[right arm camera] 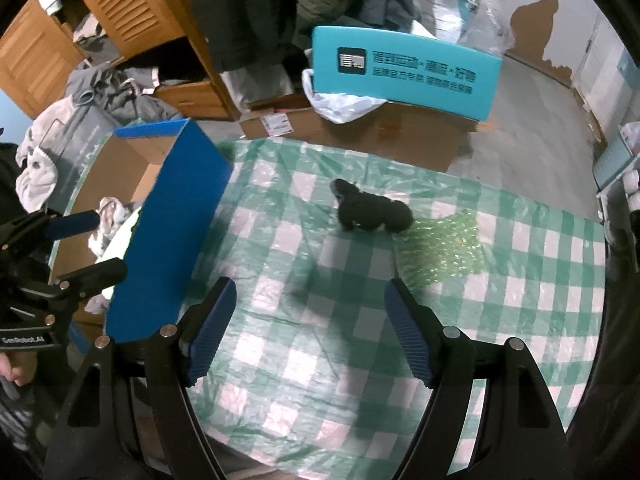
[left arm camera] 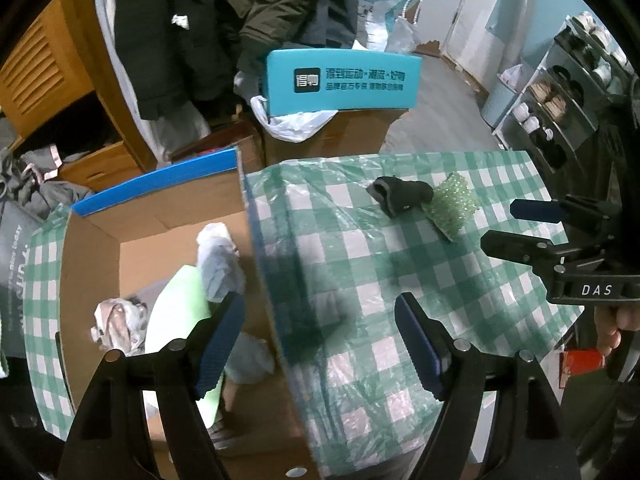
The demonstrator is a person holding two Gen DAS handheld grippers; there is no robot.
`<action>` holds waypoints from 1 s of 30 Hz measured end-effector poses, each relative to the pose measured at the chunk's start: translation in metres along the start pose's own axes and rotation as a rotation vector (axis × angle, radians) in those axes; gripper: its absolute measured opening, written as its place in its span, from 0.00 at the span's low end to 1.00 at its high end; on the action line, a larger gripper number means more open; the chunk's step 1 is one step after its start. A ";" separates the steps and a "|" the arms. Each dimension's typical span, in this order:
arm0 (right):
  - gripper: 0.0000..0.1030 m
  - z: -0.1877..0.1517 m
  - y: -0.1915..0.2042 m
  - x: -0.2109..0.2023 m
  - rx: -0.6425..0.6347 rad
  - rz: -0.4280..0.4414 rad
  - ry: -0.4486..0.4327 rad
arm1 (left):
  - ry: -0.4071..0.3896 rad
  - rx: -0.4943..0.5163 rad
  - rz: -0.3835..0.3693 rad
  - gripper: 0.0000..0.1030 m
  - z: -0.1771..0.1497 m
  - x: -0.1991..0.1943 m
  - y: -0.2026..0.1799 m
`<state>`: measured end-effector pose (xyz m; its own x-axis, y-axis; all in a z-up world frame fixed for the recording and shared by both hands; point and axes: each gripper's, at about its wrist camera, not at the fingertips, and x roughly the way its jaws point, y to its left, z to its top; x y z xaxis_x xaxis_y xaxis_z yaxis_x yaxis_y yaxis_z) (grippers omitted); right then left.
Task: Organize soft objects
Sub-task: 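Move both tools back over the table toward the black glove and scrubber, then grasp the black glove with the left tool while the right tool grasps the green mesh scrubber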
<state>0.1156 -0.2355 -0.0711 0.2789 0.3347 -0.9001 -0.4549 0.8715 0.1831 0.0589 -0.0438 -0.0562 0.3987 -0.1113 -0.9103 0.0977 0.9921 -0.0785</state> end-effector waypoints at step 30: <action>0.76 0.016 -0.096 0.075 -0.018 -0.148 0.178 | 0.133 0.006 -0.029 0.78 0.046 0.102 -0.037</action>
<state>0.1940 -0.2881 -0.1499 0.1906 0.1338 -0.9725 -0.4357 0.8993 0.0383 0.1380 -0.0946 -0.1271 0.2714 -0.1314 -0.9535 0.1133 0.9881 -0.1039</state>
